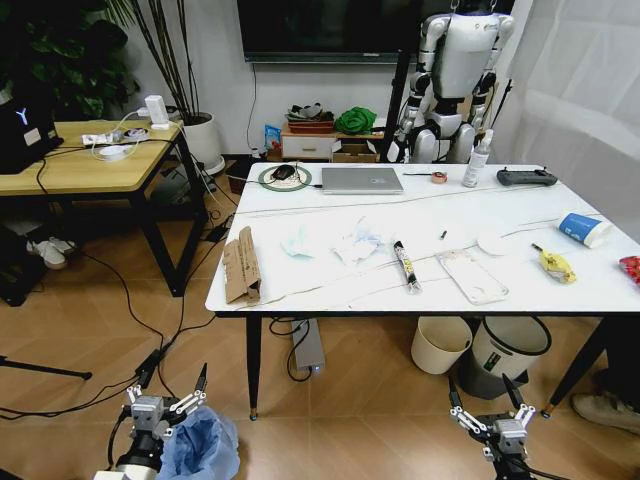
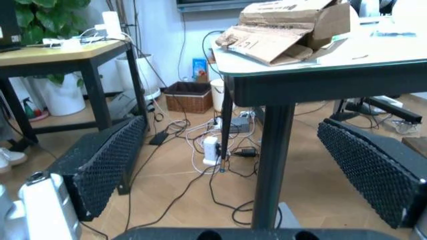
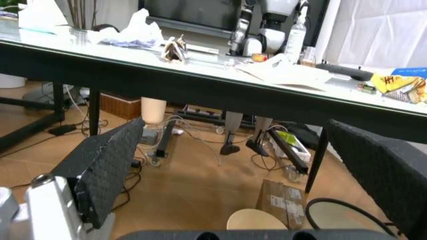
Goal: Pick up the trash bin and place the trash from the table into it.
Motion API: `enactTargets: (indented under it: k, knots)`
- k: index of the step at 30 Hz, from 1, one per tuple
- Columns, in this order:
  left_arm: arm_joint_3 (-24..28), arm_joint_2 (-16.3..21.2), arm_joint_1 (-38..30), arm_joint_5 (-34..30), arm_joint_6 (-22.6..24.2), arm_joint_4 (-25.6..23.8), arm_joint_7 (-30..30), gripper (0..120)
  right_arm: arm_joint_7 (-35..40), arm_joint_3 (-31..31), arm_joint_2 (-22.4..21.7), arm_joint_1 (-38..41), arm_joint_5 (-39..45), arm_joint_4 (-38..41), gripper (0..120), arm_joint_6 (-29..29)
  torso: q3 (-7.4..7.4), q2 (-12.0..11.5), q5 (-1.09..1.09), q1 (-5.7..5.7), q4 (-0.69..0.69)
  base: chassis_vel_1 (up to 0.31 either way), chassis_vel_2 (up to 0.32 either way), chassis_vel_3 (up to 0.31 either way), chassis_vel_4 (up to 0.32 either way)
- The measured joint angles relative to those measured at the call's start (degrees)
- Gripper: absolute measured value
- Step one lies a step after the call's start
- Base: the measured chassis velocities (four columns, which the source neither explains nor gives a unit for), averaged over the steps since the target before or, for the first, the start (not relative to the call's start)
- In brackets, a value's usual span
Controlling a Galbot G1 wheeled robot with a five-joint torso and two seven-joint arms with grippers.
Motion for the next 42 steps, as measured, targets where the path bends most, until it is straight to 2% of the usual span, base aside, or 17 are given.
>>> enactTargets:
  k: [21,32,42]
  knots:
    - [0.1,-0.2,-0.2,-0.8,0.0,0.0,-0.3,100,0.0,0.2,0.0,0.2,0.0,-0.3,100,0.0,-0.34,-0.6,0.0,-0.28,0.0,0.0,0.0,0.0,0.0]
    - [0.1,-0.3,-0.2,-0.7,0.3,0.0,-0.3,100,0.1,0.3,0.0,0.3,0.0,-0.5,100,0.0,-2.48,-4.6,0.0,-2.05,0.0,0.0,0.0,0.0,0.0]
    - [0.2,-0.3,-0.3,-0.5,0.3,0.0,-0.3,100,0.1,0.4,0.0,0.4,0.0,-0.6,100,0.0,-3.95,-7.2,0.0,-3.25,0.0,0.0,0.0,0.0,0.0]
